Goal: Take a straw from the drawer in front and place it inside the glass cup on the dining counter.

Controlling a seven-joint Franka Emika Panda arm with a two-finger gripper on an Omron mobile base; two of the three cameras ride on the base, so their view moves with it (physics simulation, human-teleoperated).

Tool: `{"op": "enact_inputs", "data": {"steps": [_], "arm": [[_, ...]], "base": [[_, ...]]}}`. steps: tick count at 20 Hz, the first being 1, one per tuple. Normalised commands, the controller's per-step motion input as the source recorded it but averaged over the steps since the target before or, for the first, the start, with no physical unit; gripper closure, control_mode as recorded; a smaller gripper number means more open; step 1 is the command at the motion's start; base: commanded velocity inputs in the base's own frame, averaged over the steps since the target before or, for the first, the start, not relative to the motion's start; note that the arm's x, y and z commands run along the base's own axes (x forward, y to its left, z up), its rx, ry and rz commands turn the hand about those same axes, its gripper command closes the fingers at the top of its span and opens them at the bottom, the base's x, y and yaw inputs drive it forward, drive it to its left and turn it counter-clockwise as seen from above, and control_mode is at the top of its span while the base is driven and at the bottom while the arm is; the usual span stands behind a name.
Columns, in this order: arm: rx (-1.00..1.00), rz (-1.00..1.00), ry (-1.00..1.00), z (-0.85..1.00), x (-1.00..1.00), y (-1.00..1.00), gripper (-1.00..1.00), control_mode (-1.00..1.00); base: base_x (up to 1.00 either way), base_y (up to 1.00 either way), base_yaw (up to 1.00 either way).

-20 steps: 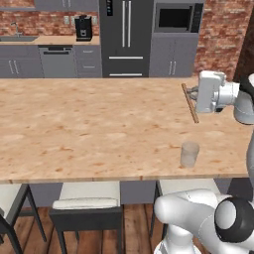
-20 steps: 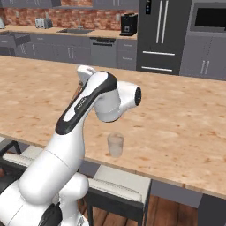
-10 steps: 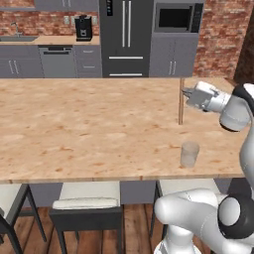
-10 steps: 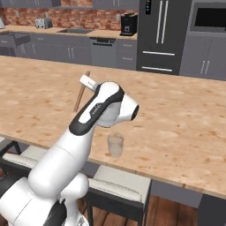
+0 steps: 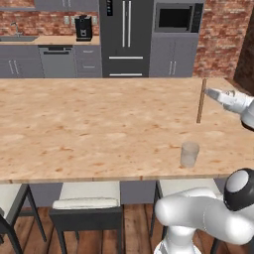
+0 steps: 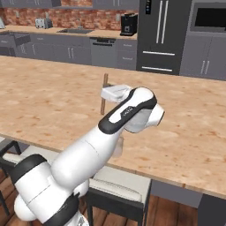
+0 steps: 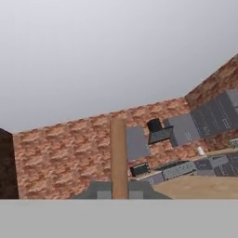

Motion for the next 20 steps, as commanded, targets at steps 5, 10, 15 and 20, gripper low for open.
{"op": "enact_inputs", "data": {"steps": [5, 10, 15, 20], "arm": [[-0.18, 0.00, -0.41, -0.15, -0.08, -0.17, 1.00, -1.00], [-0.05, 0.00, -0.34, -0.46, -0.49, -0.05, 1.00, -1.00], [0.00, 0.00, -0.17, -0.67, -0.55, 0.00, 1.00, -1.00], [0.00, -0.01, -0.08, -0.18, -0.08, 0.03, 1.00, -1.00]], "base": [[0.00, 0.00, 0.00], [0.00, 0.00, 0.00], [0.00, 0.00, 0.00], [0.00, 0.00, 0.00]]}}
